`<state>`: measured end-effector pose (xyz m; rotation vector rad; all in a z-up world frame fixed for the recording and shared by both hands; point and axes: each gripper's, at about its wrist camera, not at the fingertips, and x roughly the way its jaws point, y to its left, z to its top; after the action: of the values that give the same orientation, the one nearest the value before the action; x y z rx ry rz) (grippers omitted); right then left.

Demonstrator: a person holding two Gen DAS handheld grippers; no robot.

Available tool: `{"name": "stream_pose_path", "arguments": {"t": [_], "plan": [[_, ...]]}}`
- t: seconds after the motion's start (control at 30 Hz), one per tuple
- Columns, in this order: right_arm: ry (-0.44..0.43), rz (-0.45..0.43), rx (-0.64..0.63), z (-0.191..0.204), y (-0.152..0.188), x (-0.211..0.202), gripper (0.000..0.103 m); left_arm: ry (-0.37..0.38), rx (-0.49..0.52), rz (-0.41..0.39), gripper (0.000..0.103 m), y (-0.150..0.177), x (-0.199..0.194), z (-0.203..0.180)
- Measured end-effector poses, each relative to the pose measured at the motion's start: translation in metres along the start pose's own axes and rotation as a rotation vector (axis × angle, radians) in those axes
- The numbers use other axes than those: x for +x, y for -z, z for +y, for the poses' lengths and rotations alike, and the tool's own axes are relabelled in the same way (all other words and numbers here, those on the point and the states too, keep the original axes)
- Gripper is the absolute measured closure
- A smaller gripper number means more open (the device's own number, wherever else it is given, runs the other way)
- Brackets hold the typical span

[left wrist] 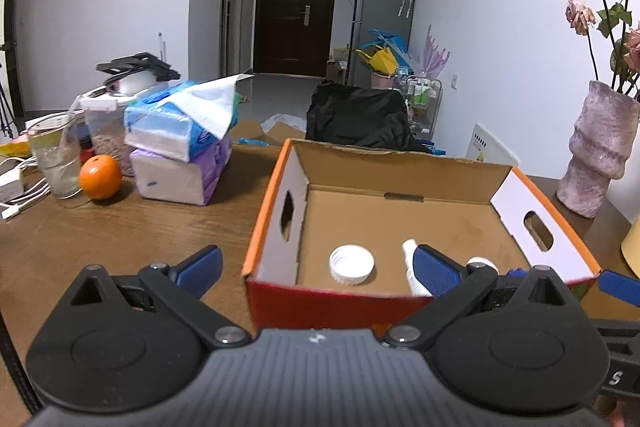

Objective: Organize rigid objects
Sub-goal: 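Withdraw both tools from the box back over the table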

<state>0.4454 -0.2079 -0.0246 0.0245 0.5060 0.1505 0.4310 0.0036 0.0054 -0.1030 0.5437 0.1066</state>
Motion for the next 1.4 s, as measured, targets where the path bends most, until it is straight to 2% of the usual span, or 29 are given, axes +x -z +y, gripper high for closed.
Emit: {"name": "stream_pose_path", "arguments": {"t": [0.83, 1.4], "plan": [[-0.063, -0.072, 0.003, 0.025, 0.04, -0.077, 0.0, -0.035, -0.004, -0.003, 0.0, 0.05, -0.074, 0.033], [-0.098, -0.071, -0.033, 0.049, 0.076, -0.118, 0.0, -0.061, 0.014, 0.024, 0.0, 0.092, -0.123, 0.051]]}}
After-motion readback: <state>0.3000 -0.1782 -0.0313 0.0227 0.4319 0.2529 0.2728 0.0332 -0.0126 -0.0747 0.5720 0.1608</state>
